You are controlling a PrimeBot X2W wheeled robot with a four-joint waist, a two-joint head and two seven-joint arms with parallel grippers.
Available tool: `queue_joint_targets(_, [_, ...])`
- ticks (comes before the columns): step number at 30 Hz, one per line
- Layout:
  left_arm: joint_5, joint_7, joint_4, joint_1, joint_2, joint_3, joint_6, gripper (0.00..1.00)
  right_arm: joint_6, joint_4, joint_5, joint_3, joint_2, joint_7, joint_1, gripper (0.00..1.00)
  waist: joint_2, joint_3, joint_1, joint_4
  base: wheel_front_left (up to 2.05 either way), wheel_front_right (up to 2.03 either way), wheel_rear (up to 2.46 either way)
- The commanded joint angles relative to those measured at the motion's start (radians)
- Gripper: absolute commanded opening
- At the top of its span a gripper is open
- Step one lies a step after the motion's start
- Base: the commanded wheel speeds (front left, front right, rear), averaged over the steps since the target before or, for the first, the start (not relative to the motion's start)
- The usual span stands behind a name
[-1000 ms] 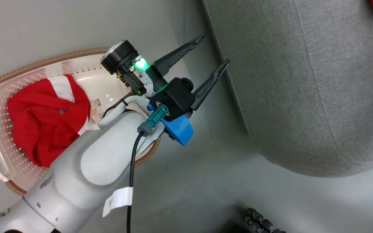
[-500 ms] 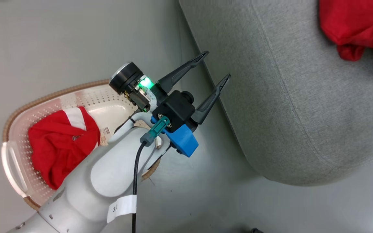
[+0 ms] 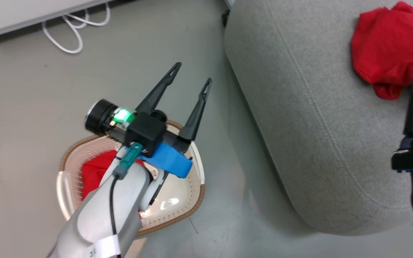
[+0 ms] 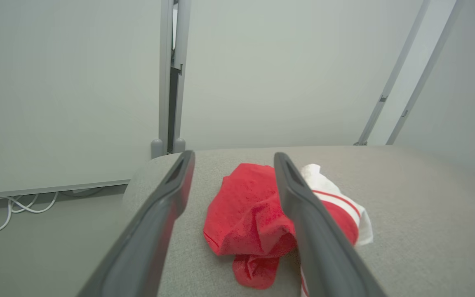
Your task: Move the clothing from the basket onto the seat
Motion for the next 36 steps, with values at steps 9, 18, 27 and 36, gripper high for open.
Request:
queue_joint_targets(9, [0.044, -0.003, -0.077, 0.149, -0.018, 0.197, 0.027, 1.0, 0.0, -0.029, 0.012, 0.154, 0.008, -0.003, 0.031, 1.0, -0.0001, -0.15, 0.0001, 0.128, 0.0, 0.0, 0.0])
queue_joint_targets(18, [0.083, -0.003, -0.093, 0.29, -0.055, 0.374, 0.01, 1.0, 0.0, -0.008, 0.032, 0.254, 0.036, -0.003, 0.065, 1.0, -0.0001, -0.236, 0.0001, 0.193, 0.0, 0.0, 0.0])
queue_joint_targets(27, [0.127, -0.003, -0.108, 0.404, -0.091, 0.49, -0.028, 1.0, 0.0, 0.012, 0.039, 0.281, 0.066, -0.003, 0.149, 1.0, -0.0001, -0.298, 0.0001, 0.232, 0.0, 0.0, 0.0])
queue_joint_targets(36, [0.155, -0.003, -0.109, 0.481, -0.12, 0.539, -0.073, 1.0, 0.0, 0.025, 0.044, 0.273, 0.082, -0.003, 0.225, 1.0, -0.0001, -0.335, 0.0001, 0.247, 0.0, 0.0, 0.0])
